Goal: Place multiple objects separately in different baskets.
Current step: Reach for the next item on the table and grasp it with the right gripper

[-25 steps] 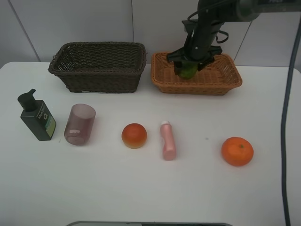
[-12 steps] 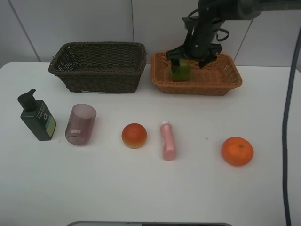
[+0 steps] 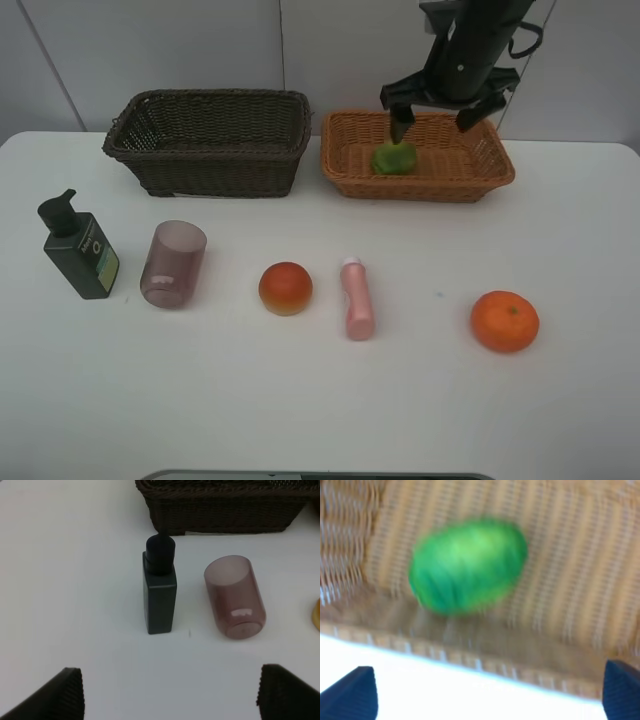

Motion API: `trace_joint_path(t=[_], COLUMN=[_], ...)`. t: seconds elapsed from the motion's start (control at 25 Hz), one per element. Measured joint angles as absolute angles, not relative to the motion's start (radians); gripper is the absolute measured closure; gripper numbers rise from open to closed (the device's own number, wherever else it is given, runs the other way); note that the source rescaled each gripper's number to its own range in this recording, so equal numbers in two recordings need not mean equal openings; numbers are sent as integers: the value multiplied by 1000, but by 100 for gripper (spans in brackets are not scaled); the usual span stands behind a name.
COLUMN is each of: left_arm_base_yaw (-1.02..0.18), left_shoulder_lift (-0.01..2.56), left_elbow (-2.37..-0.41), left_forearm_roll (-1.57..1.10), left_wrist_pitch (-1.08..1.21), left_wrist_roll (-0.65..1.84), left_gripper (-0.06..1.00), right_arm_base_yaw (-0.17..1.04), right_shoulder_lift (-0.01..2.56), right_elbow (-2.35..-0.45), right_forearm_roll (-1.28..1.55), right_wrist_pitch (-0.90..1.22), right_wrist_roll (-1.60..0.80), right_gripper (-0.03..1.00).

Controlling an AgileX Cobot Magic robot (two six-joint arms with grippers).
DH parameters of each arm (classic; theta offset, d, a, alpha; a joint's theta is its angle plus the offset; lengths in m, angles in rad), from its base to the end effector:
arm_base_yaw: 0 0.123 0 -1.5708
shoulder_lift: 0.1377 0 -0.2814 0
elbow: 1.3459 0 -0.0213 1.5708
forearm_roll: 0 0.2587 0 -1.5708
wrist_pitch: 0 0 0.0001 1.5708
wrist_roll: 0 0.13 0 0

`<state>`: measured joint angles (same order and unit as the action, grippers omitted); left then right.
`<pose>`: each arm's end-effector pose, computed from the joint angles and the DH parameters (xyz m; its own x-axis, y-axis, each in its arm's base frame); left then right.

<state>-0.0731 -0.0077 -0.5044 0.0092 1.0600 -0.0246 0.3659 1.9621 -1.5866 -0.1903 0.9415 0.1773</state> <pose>0.0389 -0.0018 0.2651 -0.4446 0.0124 -0.8956 0.0569 0.9983 -0.0144 0.4180 0.1389 0.1921 -0.8951 -0.2748 -0.3511 -0.2476 0.9612 -0.1213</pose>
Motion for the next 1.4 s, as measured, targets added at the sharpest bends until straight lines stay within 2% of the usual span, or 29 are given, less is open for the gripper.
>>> trace_joint_path(t=[0.6, 1.12, 1.4], left_arm_base_yaw=[-73, -73, -73], left_shoulder_lift=[-8, -8, -8], left_elbow=[-504, -504, -504], left_forearm_roll=[9, 9, 9], left_wrist_pitch=[1060, 1061, 1061], left_wrist_roll=[-25, -25, -25], left_gripper=[13, 13, 13], right_arm_base_yaw=[366, 366, 335], right_shoulder_lift=[1615, 1501, 1501], right_elbow=[-1112, -903, -801], right_forearm_roll=[-191, -180, -170], right_wrist_pitch=[941, 920, 822], right_wrist_roll=[177, 184, 224], right_gripper=[-3, -3, -3])
